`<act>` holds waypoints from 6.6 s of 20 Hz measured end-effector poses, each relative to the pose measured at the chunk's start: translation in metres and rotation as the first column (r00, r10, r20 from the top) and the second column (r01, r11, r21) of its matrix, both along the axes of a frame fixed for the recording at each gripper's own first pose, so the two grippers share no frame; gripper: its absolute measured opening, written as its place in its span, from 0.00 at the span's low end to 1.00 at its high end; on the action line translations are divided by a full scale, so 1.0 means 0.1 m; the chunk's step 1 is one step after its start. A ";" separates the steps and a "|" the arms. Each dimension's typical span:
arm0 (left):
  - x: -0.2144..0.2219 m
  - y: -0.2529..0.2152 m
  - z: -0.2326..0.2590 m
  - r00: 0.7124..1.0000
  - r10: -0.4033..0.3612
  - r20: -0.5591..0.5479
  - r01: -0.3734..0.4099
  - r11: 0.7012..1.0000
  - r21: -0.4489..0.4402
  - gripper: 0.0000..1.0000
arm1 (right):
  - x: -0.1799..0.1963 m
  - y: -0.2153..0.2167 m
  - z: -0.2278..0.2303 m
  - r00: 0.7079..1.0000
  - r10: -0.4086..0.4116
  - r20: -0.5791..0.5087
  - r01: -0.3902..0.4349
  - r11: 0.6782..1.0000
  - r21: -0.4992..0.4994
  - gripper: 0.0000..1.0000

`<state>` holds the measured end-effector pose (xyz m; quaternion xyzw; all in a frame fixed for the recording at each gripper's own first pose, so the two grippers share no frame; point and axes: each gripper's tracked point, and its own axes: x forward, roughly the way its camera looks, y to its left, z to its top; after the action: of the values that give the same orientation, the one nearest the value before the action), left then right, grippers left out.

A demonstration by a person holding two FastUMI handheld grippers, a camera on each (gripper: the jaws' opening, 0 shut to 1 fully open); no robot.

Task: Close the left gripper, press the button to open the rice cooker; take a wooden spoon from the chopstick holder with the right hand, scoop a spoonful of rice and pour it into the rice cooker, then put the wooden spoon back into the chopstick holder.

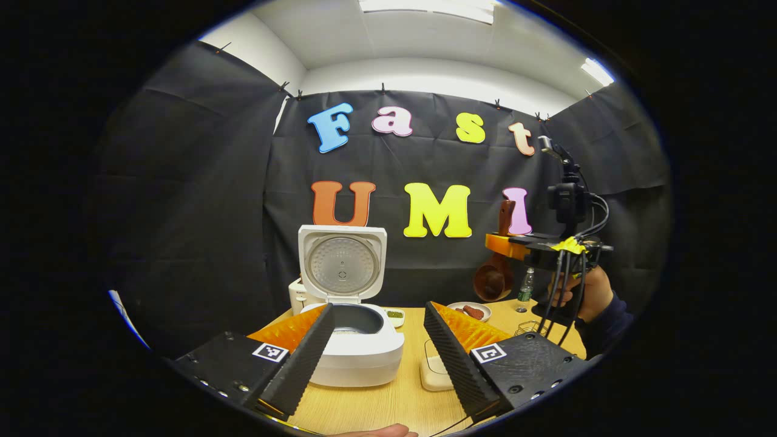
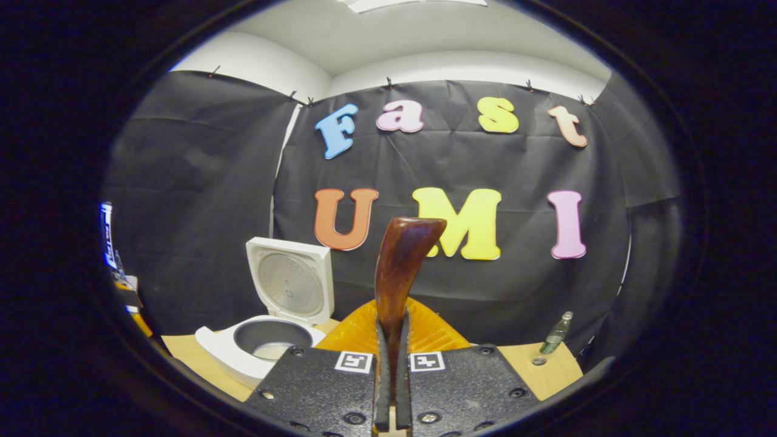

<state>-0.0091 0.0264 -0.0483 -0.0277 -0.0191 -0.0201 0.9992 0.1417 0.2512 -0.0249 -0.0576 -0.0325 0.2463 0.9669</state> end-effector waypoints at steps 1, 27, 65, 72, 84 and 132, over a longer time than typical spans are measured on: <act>0.03 -0.02 -0.01 1.000 -0.002 0.000 0.002 1.000 0.000 0.94 | 0.02 -0.17 -0.04 1.000 -0.028 -0.006 0.028 1.000 0.001 0.09; 0.35 -0.14 -0.07 1.000 -0.005 -0.028 0.005 1.000 0.018 0.94 | 0.70 -2.30 -1.32 0.908 -0.380 -0.175 0.400 0.912 0.093 0.52; 3.12 0.84 1.23 0.990 0.136 0.028 -0.136 0.991 0.013 0.94 | -1.38 -2.59 -1.02 0.945 -0.323 -0.053 0.327 0.938 0.116 0.99; 3.84 1.41 0.66 0.970 0.234 -0.064 -0.235 0.972 -0.010 0.94 | -1.42 -2.69 -1.15 0.925 -0.376 -0.046 0.379 0.920 0.102 1.00; 3.50 1.38 0.56 0.964 0.229 -0.138 -0.224 0.973 0.054 0.99 | -1.48 -2.36 -1.25 0.944 -0.321 -0.083 0.326 0.943 0.066 0.99; 1.85 0.74 -1.37 0.841 0.138 -0.524 -0.127 0.990 0.057 0.99 | -2.01 -2.22 -1.44 0.963 -0.206 -0.171 0.221 0.973 0.071 1.00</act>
<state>0.1761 0.0999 -0.1855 -0.0207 0.2535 0.0571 0.9654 -0.0593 0.0292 -0.1687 0.0026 0.0418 0.1428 0.9889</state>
